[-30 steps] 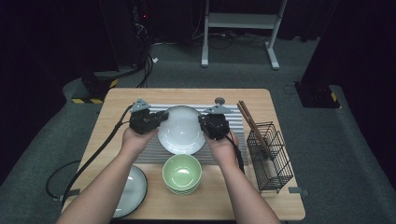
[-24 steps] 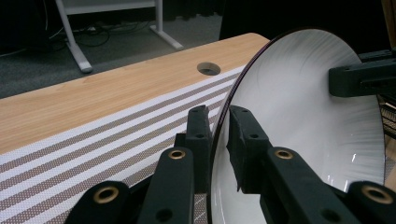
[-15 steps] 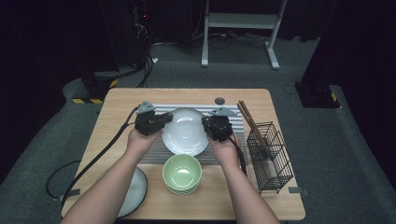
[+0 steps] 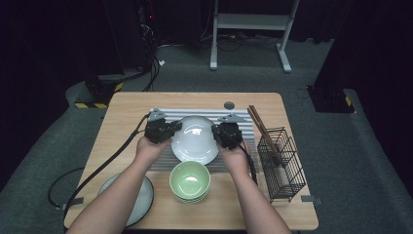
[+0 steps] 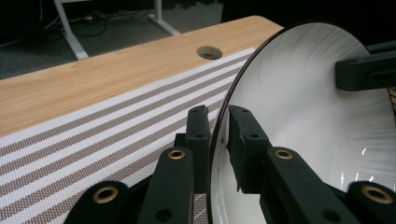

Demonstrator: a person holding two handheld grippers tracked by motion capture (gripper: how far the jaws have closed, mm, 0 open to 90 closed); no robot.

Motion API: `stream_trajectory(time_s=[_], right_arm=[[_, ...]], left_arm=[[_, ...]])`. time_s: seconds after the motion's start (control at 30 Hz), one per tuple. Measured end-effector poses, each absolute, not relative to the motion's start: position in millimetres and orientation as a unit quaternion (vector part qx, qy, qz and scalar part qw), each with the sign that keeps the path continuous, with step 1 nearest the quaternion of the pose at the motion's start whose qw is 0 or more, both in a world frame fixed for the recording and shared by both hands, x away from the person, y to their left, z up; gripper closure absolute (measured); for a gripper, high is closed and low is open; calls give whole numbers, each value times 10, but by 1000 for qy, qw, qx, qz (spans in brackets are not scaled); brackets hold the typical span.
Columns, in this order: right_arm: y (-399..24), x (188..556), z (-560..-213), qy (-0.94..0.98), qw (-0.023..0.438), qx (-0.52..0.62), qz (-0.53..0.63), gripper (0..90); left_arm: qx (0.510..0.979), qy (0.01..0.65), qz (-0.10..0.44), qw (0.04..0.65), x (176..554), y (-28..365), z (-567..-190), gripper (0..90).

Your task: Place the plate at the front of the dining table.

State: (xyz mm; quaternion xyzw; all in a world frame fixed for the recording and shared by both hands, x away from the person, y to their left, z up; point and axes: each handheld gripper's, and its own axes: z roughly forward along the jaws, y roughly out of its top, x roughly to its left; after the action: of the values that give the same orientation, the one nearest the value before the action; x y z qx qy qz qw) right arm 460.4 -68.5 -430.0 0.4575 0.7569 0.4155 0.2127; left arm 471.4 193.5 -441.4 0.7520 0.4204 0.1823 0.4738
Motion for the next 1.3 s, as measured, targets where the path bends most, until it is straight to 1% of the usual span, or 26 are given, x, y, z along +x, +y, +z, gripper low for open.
stream_trajectory(time_s=[0.37,0.47,0.7,0.83,1.13,1.3], right_arm=[[-719,4625,-4420,758,206,467,406,788],[-729,4636,-4470,759,198,468,408,787],[-657,4667,-4531,761,196,468,404,788],[-634,4674,-4558,762,204,471,395,786],[-611,4724,-4619,759,213,477,388,780],[-617,4765,-4650,758,209,481,389,777]], left_arm=[[758,431,162,463,4749,1882,-4554,778],[756,434,160,464,4740,1900,-4581,780],[755,443,157,457,4770,1953,-4605,776],[752,449,152,458,4791,1943,-4632,770],[762,449,151,441,4871,1925,-4713,778],[765,451,148,435,4910,1916,-4726,784]])
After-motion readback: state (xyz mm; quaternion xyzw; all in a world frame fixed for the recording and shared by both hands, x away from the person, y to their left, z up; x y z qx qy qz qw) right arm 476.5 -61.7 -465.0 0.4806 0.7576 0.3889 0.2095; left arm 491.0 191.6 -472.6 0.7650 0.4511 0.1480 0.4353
